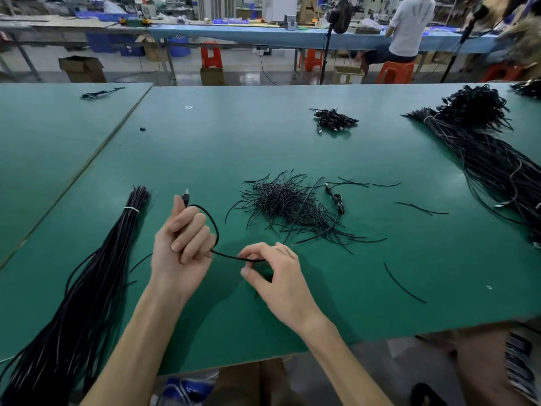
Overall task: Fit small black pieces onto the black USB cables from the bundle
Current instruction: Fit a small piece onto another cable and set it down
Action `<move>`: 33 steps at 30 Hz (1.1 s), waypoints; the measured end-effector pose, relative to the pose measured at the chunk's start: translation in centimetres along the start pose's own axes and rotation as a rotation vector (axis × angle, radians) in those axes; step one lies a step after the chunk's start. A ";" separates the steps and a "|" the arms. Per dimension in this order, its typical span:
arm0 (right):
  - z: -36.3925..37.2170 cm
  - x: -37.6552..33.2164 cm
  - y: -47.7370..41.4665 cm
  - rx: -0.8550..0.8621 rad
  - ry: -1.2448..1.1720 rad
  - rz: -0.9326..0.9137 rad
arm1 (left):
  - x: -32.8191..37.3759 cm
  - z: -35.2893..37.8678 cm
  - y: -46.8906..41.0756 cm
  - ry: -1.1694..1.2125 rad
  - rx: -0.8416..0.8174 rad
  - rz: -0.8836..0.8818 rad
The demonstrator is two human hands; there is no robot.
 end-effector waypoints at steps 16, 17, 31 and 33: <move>-3.6 0.4 0.5 0.311 -0.446 0.044 | -4.0 1.6 0.2 -2.147 -0.033 0.278; -3.5 0.2 0.5 0.295 -0.489 0.024 | -4.1 1.2 0.1 -2.127 -0.021 0.238; 1.1 -1.0 0.1 -0.097 -0.181 -0.014 | -1.8 -1.0 -1.1 -0.354 0.215 0.082; 0.8 -1.0 0.1 -0.074 -0.171 -0.003 | -1.2 -1.3 -0.7 -0.188 0.219 0.049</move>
Point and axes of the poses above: each hand's wrist, its own y-axis away from the middle knuckle, its own z-axis out of the palm, x = y × z, the point moved 10 cm from there along -y, towards the middle knuckle, and after that the axes turned 5 degrees about -y, right-handed, at the moved point
